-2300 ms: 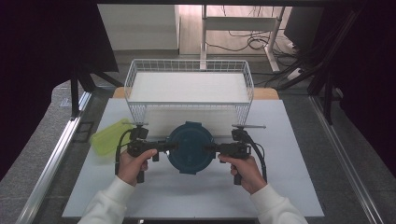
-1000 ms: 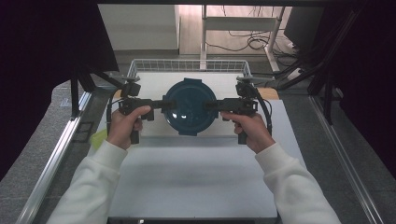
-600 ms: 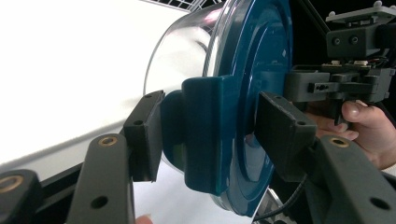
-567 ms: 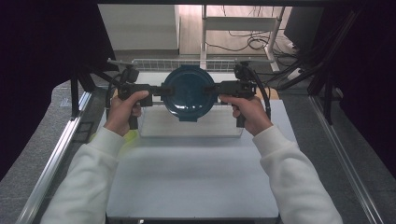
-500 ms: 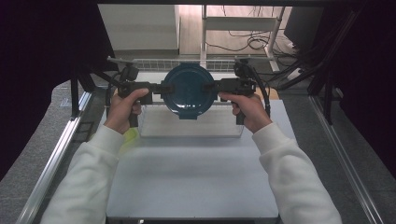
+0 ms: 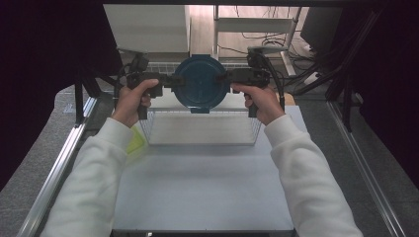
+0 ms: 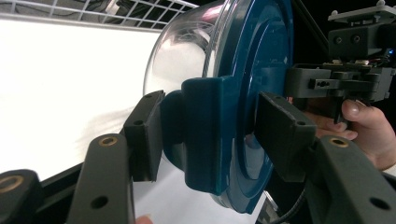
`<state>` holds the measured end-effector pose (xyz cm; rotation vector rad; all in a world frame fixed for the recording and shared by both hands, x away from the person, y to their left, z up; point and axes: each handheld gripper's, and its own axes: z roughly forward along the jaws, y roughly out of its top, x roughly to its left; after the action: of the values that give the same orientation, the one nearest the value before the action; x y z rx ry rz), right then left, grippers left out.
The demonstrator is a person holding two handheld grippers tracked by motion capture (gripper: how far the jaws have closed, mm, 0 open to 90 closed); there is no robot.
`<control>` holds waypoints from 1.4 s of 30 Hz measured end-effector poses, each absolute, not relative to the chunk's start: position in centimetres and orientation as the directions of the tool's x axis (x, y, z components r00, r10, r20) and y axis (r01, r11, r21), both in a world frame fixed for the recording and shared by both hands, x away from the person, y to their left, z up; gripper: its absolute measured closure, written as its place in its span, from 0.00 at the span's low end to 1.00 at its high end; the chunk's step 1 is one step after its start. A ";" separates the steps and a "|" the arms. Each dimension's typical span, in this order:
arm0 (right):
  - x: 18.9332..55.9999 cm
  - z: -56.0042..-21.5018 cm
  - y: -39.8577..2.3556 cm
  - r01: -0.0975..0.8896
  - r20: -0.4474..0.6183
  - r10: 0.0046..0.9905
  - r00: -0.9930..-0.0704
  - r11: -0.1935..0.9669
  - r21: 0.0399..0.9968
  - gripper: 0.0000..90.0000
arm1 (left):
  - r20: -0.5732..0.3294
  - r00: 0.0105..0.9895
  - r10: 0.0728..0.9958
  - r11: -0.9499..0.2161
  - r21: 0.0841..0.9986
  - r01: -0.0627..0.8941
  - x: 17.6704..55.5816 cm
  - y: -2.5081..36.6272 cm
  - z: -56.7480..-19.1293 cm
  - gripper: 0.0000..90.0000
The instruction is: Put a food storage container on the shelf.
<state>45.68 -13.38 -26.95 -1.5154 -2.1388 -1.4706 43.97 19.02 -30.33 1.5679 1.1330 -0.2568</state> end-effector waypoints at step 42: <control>51.7 -30.5 -13.6 0.874 0.702 0.639 -0.315 -0.094 0.477 0.38 | -0.811 0.359 0.462 0.185 0.484 0.855 49.6 19.1 -33.7 0.47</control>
<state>51.69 -13.58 -30.55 -1.6661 -1.9274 -1.3659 49.61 19.09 -33.73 1.4502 1.2716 -0.4219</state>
